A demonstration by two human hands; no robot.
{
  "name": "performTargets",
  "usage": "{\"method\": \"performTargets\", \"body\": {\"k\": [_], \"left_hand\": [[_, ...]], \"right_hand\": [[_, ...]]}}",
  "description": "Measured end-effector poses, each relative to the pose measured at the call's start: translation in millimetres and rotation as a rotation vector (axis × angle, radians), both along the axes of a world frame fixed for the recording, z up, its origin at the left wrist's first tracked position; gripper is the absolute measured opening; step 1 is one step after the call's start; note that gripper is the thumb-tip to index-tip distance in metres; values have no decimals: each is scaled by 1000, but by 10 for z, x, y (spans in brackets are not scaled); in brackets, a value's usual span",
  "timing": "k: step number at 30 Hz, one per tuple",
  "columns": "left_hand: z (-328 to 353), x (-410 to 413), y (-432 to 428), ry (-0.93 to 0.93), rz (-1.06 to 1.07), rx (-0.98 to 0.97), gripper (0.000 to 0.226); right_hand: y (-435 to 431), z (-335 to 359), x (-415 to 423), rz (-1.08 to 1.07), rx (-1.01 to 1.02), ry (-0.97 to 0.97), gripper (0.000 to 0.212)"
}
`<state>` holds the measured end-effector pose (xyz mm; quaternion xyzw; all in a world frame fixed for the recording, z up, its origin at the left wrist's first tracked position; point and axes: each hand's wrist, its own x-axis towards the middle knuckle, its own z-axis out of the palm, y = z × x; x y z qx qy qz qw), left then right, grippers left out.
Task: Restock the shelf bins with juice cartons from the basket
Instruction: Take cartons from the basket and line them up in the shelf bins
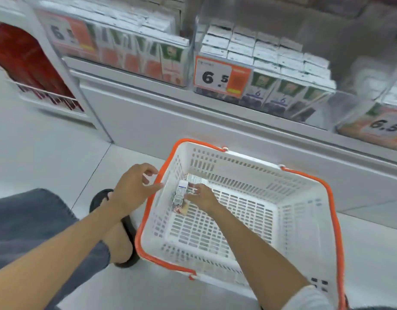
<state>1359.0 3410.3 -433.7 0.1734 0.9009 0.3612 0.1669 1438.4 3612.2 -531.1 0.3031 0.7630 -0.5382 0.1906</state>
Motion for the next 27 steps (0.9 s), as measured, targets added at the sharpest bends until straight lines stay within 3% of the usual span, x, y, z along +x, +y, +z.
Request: {"method": "performTargets", "body": {"k": [4,9,13,15,19,23,25,27], "left_hand": [[-106,-40,-6,-70,39,40,26],[-174,-74,105,-122,80,92,23],[-180,-24,246,-190,124,165,22],[-156,-11,291,-189,122,193,22],[-7,-9,395,-126,107,230,21],[121,-34,460,-401,-12,354,21],[120,-59,413,-465,35,418,24],[88,-69,364,-471,94,429,27]], "right_hand": [[-307,-406,-191,-131,-150,-34,47],[-277,-591,-169,-126,-98,22,55],[-144,-514,-210,-178,-145,-79,61],[-67,-346,-191,-285,-322,-117,66],[91,276,-138,-187,-679,125,56],[170,684,-142,-17,-998,260,49],[164,620,-122,-93,-969,250,40],[126,368,-104,-211,-660,183,33]]}}
